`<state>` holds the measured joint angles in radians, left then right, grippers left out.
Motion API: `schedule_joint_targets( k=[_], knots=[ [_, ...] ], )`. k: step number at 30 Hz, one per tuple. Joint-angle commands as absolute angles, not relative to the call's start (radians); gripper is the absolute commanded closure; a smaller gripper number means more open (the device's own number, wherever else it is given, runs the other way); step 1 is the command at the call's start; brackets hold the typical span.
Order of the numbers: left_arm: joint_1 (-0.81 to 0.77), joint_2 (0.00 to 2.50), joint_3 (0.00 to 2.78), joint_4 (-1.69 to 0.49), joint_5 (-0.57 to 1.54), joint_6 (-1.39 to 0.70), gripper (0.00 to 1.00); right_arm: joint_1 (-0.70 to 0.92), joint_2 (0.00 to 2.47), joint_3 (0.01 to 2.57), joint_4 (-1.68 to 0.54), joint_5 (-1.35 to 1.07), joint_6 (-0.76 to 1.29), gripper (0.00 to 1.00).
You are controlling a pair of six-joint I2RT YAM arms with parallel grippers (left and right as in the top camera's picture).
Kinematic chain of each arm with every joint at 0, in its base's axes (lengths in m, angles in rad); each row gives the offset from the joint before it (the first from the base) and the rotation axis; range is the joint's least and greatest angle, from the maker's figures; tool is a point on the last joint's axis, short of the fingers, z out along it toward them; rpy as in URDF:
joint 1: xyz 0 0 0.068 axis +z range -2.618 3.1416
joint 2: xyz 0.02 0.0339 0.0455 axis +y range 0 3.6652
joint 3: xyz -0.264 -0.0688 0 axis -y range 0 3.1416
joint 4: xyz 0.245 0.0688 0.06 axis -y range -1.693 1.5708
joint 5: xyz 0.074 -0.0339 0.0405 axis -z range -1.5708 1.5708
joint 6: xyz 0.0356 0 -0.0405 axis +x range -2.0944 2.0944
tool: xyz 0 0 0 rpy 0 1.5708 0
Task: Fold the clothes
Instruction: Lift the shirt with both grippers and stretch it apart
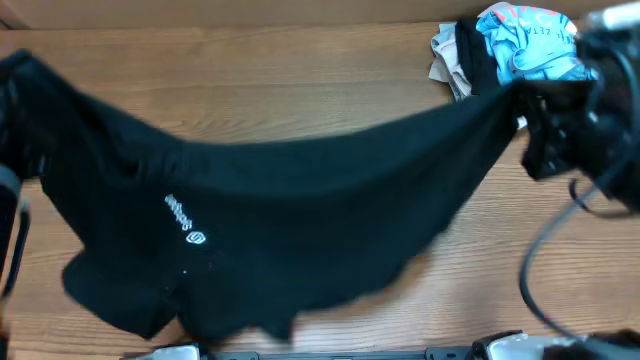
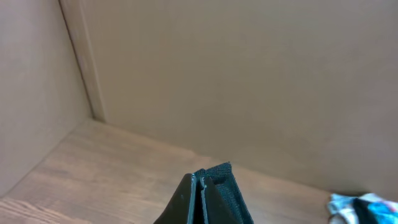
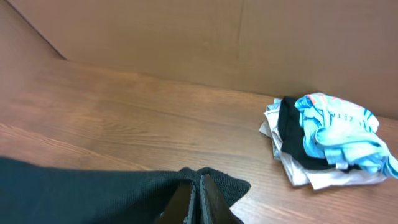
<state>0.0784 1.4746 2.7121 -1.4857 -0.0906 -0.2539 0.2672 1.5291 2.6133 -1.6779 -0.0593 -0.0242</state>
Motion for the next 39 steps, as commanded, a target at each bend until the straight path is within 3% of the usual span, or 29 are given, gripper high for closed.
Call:
schedule_joint_targets(
  k=[1,14,20,26,32,39],
  knots=[
    [0.079,1.6,2.701,-1.433,-0.142,-0.188,0.96,0.262,1.621,2.617,-1.619,-0.035,-0.072,0.96],
    [0.08,1.843,2.701,-1.013,-0.197,-0.159,0.96,0.238,1.852,2.617,-1.134,0.157,-0.144,0.96],
    [0.08,1.833,2.701,-0.923,-0.18,-0.123,0.96,0.168,1.861,2.617,-1.065,0.091,-0.144,0.96],
    [0.08,1.865,2.701,-1.095,-0.186,-0.112,0.96,0.133,1.964,2.617,-1.202,-0.037,-0.143,0.96],
    [0.08,1.969,2.698,-1.419,-0.183,-0.186,0.96,0.133,2.152,2.617,-1.401,-0.12,-0.117,0.96],
    [0.078,2.069,2.698,-1.656,-0.173,-0.247,0.96,0.133,2.213,2.616,-1.568,-0.124,-0.03,0.96]
  ],
)
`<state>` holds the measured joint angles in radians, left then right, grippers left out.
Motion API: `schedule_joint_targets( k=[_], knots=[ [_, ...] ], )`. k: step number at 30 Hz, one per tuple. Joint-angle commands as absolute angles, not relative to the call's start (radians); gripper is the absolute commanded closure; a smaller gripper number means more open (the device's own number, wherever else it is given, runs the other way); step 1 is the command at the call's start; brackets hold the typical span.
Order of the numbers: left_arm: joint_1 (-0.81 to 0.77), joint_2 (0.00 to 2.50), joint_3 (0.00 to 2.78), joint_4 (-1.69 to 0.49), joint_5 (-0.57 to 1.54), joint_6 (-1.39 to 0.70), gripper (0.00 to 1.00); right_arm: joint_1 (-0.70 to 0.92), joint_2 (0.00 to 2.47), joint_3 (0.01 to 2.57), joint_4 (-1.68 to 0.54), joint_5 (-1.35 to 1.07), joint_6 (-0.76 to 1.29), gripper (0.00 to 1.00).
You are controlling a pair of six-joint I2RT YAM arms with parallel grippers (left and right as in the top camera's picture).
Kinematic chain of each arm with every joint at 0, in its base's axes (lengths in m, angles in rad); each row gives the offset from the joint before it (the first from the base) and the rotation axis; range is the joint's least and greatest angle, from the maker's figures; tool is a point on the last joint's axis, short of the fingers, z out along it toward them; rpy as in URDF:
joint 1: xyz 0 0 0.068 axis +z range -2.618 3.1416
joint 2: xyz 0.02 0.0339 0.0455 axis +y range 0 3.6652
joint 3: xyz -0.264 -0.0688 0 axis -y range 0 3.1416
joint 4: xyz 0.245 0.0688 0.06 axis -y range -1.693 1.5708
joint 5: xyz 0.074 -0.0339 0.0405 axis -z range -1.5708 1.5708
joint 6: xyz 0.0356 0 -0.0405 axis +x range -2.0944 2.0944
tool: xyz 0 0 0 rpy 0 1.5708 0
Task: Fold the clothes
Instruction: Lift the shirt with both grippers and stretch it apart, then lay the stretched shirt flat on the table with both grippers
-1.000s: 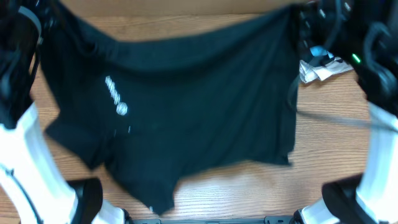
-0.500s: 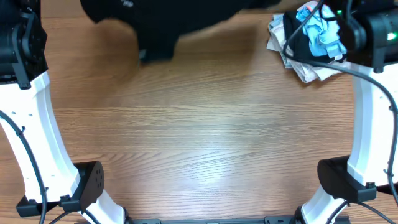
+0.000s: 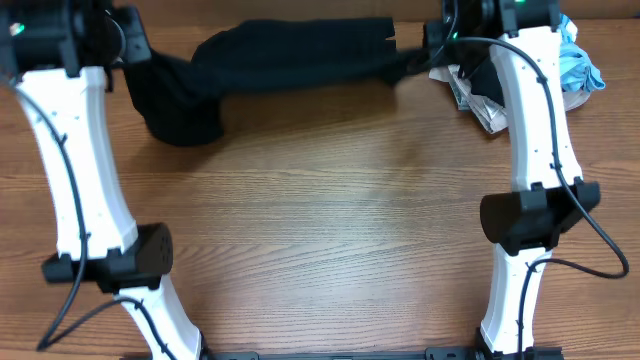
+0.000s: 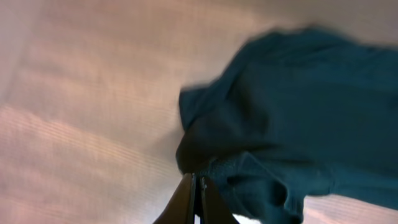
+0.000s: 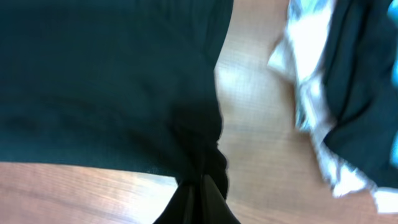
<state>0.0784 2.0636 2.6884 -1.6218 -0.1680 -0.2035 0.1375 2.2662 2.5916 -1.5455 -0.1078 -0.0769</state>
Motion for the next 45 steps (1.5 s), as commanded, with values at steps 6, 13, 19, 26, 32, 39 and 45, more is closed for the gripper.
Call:
schedule_joint_targets(
  k=[6,13,19,26,32,39,45],
  knots=[
    [0.073,2.051,2.695,-1.69,0.043,-0.212,0.96,0.133,2.211,2.616,-1.694,-0.126,0.005,0.96],
    [0.046,1.906,2.471,-1.69,0.04,-0.229,0.96,0.139,2.101,2.449,-1.694,-0.187,0.071,0.96],
    [0.047,1.74,2.144,-1.687,-0.029,-0.255,0.96,0.138,1.861,2.054,-1.657,-0.128,0.084,0.96],
    [0.046,1.6,1.882,-1.648,-0.009,-0.341,0.95,0.133,1.527,1.535,-1.477,-0.121,0.141,0.96],
    [0.046,1.456,1.572,-1.586,0.027,-0.355,0.95,0.133,1.327,1.15,-1.393,-0.138,0.216,0.96],
    [0.046,1.312,1.327,-1.505,0.026,-0.432,0.96,0.133,1.274,1.06,-1.341,-0.249,0.263,0.96],
    [0.046,1.288,1.272,-1.369,-0.009,-0.435,0.96,0.133,1.275,1.026,-1.265,-0.223,0.307,0.96]
  ],
)
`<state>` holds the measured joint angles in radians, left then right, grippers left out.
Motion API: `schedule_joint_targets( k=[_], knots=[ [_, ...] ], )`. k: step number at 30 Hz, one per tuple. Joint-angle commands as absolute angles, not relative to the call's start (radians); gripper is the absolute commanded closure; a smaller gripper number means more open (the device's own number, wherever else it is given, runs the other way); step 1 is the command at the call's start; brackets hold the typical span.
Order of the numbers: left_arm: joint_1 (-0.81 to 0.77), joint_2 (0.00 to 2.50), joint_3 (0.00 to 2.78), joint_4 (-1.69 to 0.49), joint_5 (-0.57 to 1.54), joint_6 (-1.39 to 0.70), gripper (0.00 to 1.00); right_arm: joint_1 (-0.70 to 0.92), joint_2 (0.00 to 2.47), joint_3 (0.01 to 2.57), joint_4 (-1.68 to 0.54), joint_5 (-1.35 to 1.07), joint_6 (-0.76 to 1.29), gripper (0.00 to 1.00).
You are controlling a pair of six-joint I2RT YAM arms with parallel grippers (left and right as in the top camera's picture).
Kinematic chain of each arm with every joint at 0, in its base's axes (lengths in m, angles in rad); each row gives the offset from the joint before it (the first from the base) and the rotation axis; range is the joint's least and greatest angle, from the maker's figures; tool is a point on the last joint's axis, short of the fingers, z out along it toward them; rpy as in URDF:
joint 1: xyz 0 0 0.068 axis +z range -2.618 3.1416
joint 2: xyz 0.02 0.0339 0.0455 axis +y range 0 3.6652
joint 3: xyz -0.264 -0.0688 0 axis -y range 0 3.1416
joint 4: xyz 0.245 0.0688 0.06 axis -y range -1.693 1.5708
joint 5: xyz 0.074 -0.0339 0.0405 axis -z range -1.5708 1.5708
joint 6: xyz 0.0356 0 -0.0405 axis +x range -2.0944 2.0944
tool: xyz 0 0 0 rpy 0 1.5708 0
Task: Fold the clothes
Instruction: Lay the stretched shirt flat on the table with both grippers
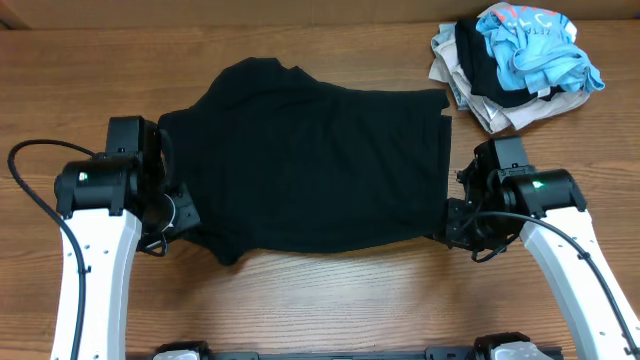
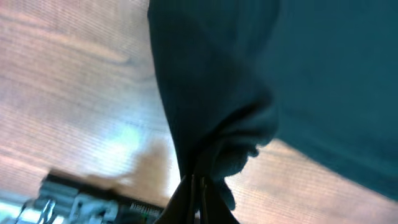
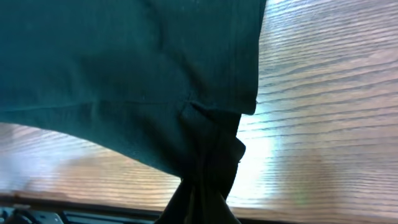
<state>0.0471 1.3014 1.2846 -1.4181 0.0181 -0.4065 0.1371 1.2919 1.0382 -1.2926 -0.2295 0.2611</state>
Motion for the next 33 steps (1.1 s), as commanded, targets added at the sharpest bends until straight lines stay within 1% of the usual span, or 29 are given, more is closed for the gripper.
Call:
schedule_joint_targets(
  k=[1,7,10,16,21,25,27,29,31,33],
  knots=[
    [0.046,1.288,1.272,-1.338,-0.011,-0.435,0.96,0.133,1.275,1.026,-1.241,-0.208,0.319,0.96],
    [0.045,1.302,1.272,-1.065,-0.01,-0.435,0.96,0.133,1.285,1.026,-1.021,-0.134,0.319,0.96],
    [0.044,1.334,1.272,-0.961,-0.009,-0.435,0.96,0.133,1.311,1.026,-0.919,-0.112,0.319,0.96],
    [0.023,1.459,1.272,-0.788,0.003,-0.434,0.96,0.133,1.435,1.027,-0.76,-0.049,0.315,0.96],
    [-0.014,1.579,1.272,-0.625,0.06,-0.38,0.96,0.133,1.568,1.027,-0.661,0.004,0.315,0.96],
    [-0.026,1.658,1.272,-0.538,0.057,-0.381,0.96,0.133,1.648,1.027,-0.609,0.01,0.315,0.96],
    [-0.027,1.703,1.272,-0.496,0.048,-0.381,0.9,0.133,1.681,1.027,-0.573,0.017,0.315,0.96],
    [-0.025,1.723,1.272,-0.477,0.048,-0.381,0.89,0.133,1.692,1.027,-0.546,0.026,0.315,0.96],
    [-0.025,1.732,1.272,-0.464,0.038,-0.381,0.87,0.13,1.694,1.028,-0.522,0.025,0.315,0.94],
    [-0.024,1.732,1.273,-0.443,0.033,-0.377,0.9,0.123,1.695,1.029,-0.5,0.025,0.315,0.93]
  ],
)
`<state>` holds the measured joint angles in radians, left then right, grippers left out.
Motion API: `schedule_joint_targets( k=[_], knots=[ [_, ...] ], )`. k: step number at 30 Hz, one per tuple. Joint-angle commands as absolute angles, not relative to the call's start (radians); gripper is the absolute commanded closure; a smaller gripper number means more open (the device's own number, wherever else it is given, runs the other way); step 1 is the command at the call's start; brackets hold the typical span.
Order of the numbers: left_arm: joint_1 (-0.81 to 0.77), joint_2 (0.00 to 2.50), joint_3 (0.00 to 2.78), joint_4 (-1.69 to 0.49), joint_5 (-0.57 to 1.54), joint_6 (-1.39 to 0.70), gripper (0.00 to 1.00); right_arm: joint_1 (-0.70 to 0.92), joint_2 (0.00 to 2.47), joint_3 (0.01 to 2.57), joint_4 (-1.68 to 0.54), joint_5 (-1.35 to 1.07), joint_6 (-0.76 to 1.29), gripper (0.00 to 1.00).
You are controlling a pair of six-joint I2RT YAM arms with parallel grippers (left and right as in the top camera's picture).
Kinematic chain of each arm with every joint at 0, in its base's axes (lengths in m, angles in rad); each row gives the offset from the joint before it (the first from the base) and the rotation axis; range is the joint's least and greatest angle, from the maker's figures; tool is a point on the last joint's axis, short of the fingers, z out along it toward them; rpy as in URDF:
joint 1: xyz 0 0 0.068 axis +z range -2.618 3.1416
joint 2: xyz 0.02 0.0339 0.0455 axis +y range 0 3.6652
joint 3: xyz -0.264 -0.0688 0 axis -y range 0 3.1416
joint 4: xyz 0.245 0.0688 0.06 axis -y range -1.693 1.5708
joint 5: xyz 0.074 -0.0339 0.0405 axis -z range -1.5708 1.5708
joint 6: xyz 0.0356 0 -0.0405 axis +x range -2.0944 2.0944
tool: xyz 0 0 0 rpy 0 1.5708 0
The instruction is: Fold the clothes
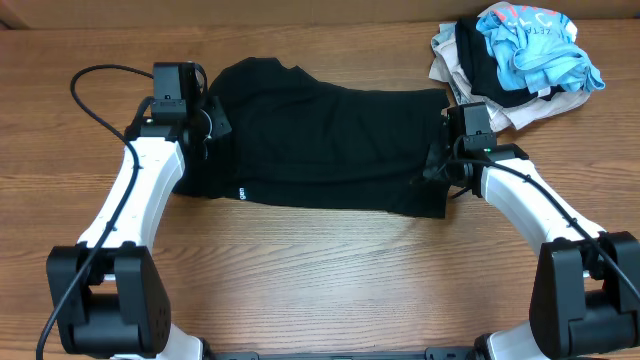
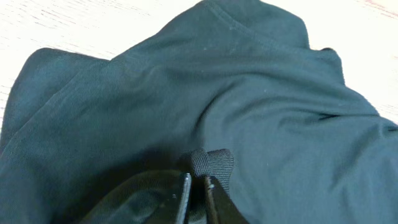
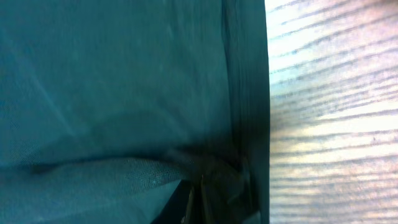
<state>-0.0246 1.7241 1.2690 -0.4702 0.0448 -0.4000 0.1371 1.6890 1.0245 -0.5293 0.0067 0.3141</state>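
Note:
A black garment [image 1: 320, 140] lies spread across the back half of the wooden table [image 1: 320, 285], doubled over, with a small white logo at its front left. My left gripper [image 1: 203, 128] sits on its left end, shut on a ridge of black fabric [image 2: 208, 160] pinched between the fingers [image 2: 185, 190]. My right gripper [image 1: 440, 168] sits on the garment's right end, shut on a bunched fold of the cloth [image 3: 155, 174] beside its right hem [image 3: 249, 93]. In the right wrist view the fingertips are mostly buried in fabric.
A pile of other clothes [image 1: 520, 55], light blue, black and white, lies at the back right corner, close to the garment's right edge. Both arms reach in from the front, with black cables looping beside them. Bare wood lies in front of the garment.
Both grippers, still shut on the garment, have moved from its near corners towards the back. The near part now lies over the far part, so the garment is shorter front to back.
First the garment hung stretched in the air between both shut grippers. Then it was carried at the far edge of the table. After that it lay flat with the grippers at its near corners, and now it is doubled over.

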Motion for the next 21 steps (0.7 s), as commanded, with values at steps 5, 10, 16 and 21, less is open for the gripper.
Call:
schedule_joint_targets(
  k=[5,10,16,21],
  knots=[
    [-0.025,1.731,1.312,-0.422,0.033,-0.339,0.93,0.095,1.694,1.045,-0.484,0.025,0.315,0.93],
    [-0.025,1.731,1.351,-0.428,0.022,-0.311,0.07,0.061,1.695,1.047,-0.471,0.024,0.311,0.35],
    [-0.02,1.728,1.443,-0.67,-0.036,-0.287,0.0,0.044,1.682,1.09,-0.637,-0.033,0.311,0.09],
    [-0.006,1.714,1.515,-1.023,-0.063,-0.385,0.0,0.044,1.625,1.119,-0.799,-0.136,0.316,0.0]
  ],
)
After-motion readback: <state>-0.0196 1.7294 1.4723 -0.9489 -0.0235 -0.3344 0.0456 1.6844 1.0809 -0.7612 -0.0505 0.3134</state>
